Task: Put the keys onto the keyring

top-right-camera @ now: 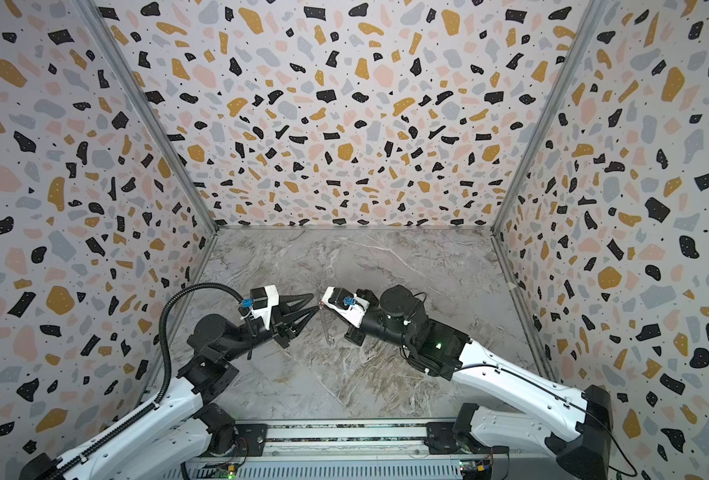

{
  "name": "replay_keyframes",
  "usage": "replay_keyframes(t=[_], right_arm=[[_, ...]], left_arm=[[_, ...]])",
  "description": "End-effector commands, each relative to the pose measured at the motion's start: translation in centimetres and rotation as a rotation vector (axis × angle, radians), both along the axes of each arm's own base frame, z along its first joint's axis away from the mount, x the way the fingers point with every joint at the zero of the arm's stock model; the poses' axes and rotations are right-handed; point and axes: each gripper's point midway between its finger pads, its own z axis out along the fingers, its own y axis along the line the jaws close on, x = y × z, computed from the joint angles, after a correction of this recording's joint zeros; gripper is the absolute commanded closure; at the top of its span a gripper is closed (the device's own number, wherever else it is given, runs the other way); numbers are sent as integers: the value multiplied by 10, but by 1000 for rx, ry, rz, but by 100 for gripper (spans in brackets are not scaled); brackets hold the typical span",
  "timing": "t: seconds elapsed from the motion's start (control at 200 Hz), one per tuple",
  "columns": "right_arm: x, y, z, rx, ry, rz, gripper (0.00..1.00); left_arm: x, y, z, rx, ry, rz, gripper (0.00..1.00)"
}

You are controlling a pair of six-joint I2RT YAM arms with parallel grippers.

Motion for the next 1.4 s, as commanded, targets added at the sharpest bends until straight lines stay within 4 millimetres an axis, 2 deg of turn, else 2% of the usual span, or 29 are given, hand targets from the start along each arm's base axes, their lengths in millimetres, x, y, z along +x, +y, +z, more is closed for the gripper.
replay_keyframes(t=[0.0,0.716,1.001,1.397], right_arm=[[-4,-6,46,104,-67,-2,100],[-6,-3,44,100,-57,20,100],[-7,0,41,94,-47,30,100],[-5,2,37,87,-42,29,100]], left_arm=[[-7,-3,9,2,-35,-34,64],[-11,-6,11,7,-48,-67,68],[-11,-5,17,-6,-68,-56,66],[-13,-5,21,-14,-78,-66,78]])
